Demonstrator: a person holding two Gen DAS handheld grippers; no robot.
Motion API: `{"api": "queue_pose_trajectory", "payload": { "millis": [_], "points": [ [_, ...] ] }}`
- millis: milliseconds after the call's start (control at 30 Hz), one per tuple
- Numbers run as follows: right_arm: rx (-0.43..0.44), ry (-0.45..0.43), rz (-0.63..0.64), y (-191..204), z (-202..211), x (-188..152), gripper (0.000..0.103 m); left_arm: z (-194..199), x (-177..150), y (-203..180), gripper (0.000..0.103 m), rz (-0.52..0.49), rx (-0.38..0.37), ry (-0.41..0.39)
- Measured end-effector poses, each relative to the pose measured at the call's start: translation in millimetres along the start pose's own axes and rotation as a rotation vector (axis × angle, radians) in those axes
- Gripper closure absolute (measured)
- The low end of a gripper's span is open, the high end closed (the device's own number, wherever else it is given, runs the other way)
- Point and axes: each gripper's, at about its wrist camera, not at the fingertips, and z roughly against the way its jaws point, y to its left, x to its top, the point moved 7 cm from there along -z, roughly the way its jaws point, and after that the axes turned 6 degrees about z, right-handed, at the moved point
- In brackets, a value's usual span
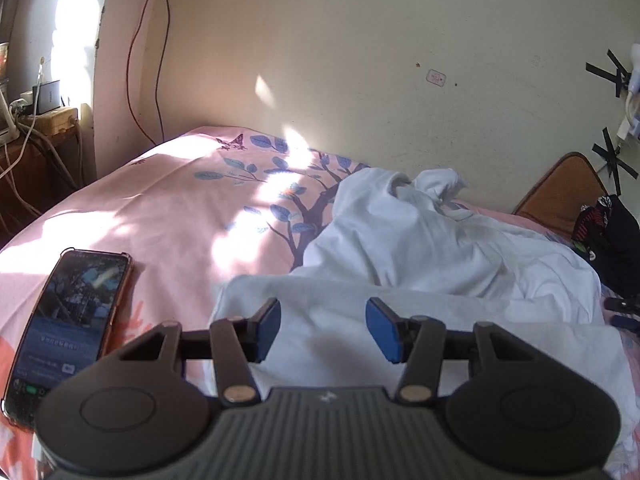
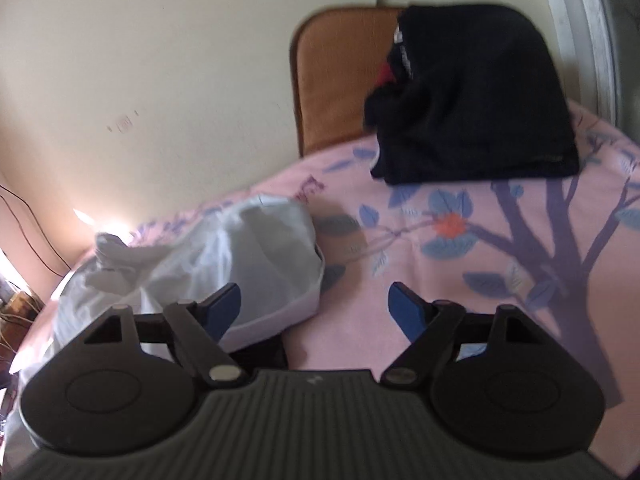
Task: Fold small clothes
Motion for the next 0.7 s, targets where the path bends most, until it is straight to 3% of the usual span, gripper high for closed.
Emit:
{"api": "queue_pose_trajectory", "payload": {
  "millis": [33, 67, 133, 300, 500, 567, 600, 633, 700],
  "points": [
    [0.006, 0.031, 0.008, 4, -13, -6, 0.038, 1, -5, -6, 0.055, -0.02, -0.004, 0.002],
    [-0.019, -0.006, 0.055, 11, -14, -6, 0.041, 2, -9, -10, 0.055, -0.036, -0.009, 0.002],
    [0.026, 0.026, 0.087, 24, -19, -6, 0.056, 0, -14, -18, 0.055, -0.043, -0.039, 0.011],
    [0.025, -0.021, 0.087, 20, 3, -2, 0.058, -12, -19, -43, 0.055, -0.079, -0.106, 0.024],
    [0.026, 0.047, 0.143, 24, 4, -19, 0.055, -32, -25, -73, 0.055, -0.115, -0.168, 0.058],
    [0.015, 0.024, 0.196, 37, -1, -25, 0.051, -36, -29, -79, 0.055, -0.117, -0.177, 0.072],
    [0.008, 0.016, 0.231, 45, -3, -27, 0.057, -38, -31, -81, 0.055, -0.119, -0.176, 0.08],
    [0.014, 0.021, 0.265, 53, -6, -28, 0.096, -39, -34, -82, 0.055, -0.121, -0.174, 0.087],
    [0.04, 0.023, 0.268, 61, -5, -26, 0.094, -40, -39, -83, 0.055, -0.132, -0.168, 0.096]
  ]
}}
